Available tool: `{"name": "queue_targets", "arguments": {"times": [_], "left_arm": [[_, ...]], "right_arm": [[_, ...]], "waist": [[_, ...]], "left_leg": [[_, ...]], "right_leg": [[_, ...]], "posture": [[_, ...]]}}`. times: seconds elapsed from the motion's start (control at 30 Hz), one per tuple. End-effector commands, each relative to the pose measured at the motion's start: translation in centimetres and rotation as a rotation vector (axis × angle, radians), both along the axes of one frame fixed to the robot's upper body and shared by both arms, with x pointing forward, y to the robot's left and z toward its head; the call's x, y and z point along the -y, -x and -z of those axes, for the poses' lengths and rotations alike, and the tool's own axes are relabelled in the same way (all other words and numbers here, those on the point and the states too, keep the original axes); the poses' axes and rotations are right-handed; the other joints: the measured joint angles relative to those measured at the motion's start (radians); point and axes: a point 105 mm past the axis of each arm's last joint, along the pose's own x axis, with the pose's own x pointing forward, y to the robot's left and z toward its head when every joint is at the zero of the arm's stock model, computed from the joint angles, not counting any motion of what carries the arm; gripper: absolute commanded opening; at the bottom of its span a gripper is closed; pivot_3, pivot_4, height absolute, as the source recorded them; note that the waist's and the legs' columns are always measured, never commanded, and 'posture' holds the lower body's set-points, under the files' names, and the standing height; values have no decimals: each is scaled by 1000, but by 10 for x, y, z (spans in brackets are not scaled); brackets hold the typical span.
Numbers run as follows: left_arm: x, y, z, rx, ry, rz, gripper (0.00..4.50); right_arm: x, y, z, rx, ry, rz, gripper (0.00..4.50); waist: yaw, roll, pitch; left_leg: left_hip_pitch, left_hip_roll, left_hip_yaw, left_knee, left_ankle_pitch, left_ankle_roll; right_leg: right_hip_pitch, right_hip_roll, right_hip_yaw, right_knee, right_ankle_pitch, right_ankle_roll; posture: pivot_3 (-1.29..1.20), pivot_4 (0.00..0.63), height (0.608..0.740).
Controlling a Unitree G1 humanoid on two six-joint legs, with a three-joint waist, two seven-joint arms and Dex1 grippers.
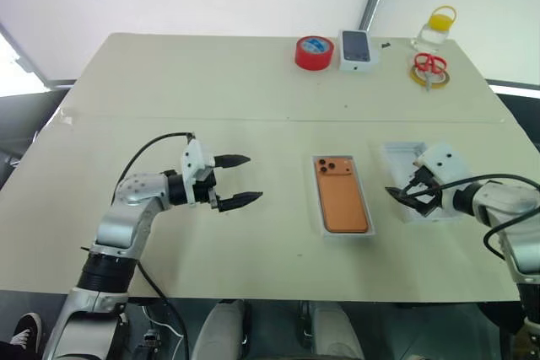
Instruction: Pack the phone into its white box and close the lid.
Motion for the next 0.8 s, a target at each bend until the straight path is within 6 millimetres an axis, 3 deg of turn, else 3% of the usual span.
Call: {"name": "queue_targets", "arguments": {"times": [0.03,0.27,0.6,0.8], "left_arm": [[-7,5,-8,57,1,22,4455],[-9,10,-9,96,-7,36,4455],[-7,12,-3,102,7,8,4455],[0,16,-2,102,31,-6,4455]], "right_arm": [[2,1,-9,-32,-37,67,4500],[-4,4,-11,-184,-174,177,4500],[-28,15,-1,-346,-150,185,4500],[-19,8,0,-359,-135,253,4500]], "waist": [[1,0,0],[1,0,0],[1,0,0],[0,0,0]], "left_leg": [[0,0,0,0,0,0],[0,0,0,0,0,0],[-1,0,0,0,0,0],[-1,0,0,0,0,0]], "right_leg": [[0,0,0,0,0,0],[0,0,0,0,0,0],[-1,0,0,0,1,2],[-1,0,0,0,1,2]], "posture": [[0,150,740],[0,150,740],[0,150,740],[0,150,740]]}}
